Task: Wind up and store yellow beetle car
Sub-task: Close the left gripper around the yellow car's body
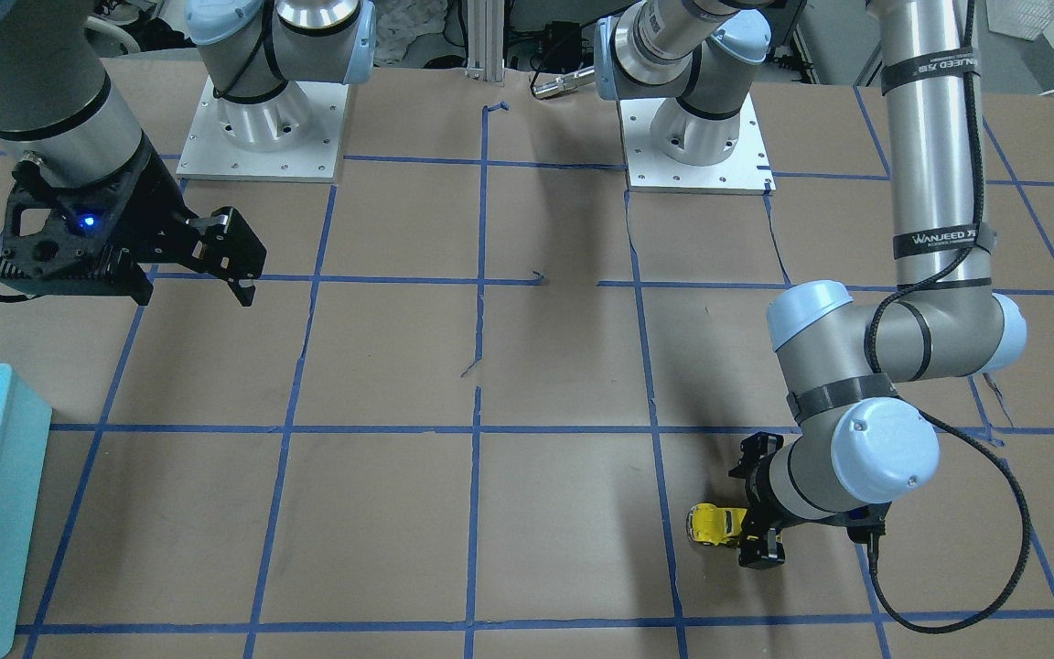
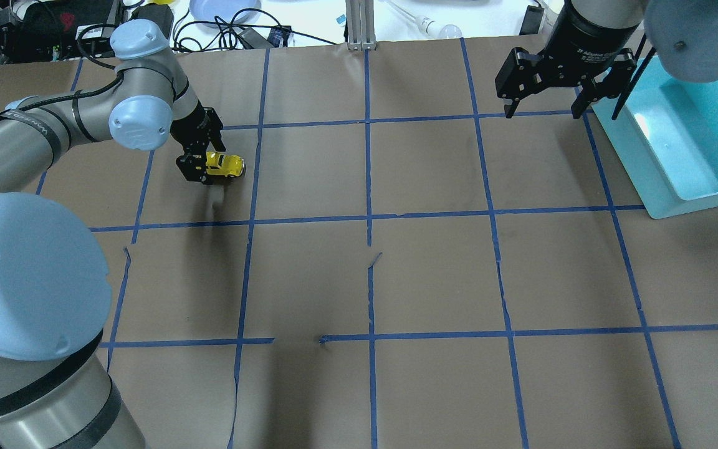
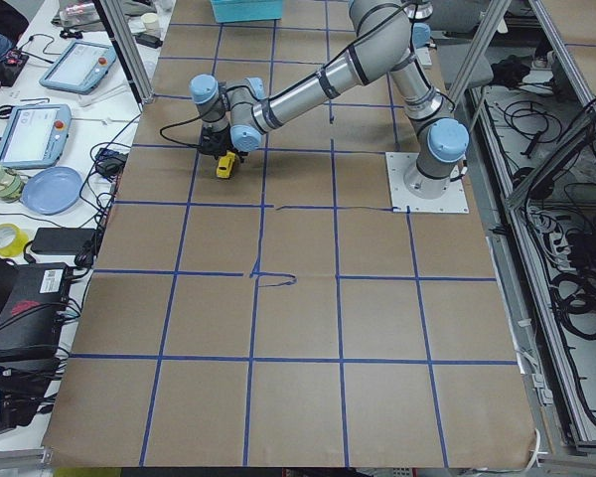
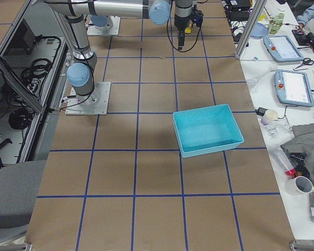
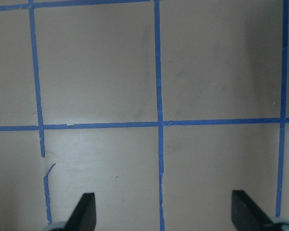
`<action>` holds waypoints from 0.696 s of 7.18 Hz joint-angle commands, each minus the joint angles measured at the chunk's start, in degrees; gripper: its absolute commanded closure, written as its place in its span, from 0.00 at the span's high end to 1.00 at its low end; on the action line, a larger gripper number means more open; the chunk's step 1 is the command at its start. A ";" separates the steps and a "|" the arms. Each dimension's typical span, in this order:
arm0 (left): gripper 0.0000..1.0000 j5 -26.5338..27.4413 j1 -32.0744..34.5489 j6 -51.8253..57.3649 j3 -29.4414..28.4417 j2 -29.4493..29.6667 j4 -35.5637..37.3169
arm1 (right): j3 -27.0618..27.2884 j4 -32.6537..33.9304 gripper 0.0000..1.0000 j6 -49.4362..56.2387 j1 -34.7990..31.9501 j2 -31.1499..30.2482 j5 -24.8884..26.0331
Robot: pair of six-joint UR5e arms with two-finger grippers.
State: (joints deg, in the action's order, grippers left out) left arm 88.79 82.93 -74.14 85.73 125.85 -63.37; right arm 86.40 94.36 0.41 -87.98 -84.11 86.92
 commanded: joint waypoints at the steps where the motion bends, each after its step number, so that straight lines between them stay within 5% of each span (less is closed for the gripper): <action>1: 0.22 0.15 -0.05 -0.75 -0.04 0.10 0.00 | 0.00 0.29 1.00 0.03 0.00 0.00 0.09; 2: 0.00 0.15 -0.05 -0.48 -0.48 0.36 0.00 | -0.09 1.60 1.00 0.12 0.00 -0.17 0.87; 5: 0.00 -1.50 0.04 -1.26 -1.97 -0.78 0.96 | 0.00 1.61 1.00 0.91 0.00 -0.26 3.77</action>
State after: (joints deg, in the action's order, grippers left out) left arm 88.19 82.86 -74.94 84.47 125.55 -62.69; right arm 86.39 95.98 0.96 -87.98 -84.31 89.10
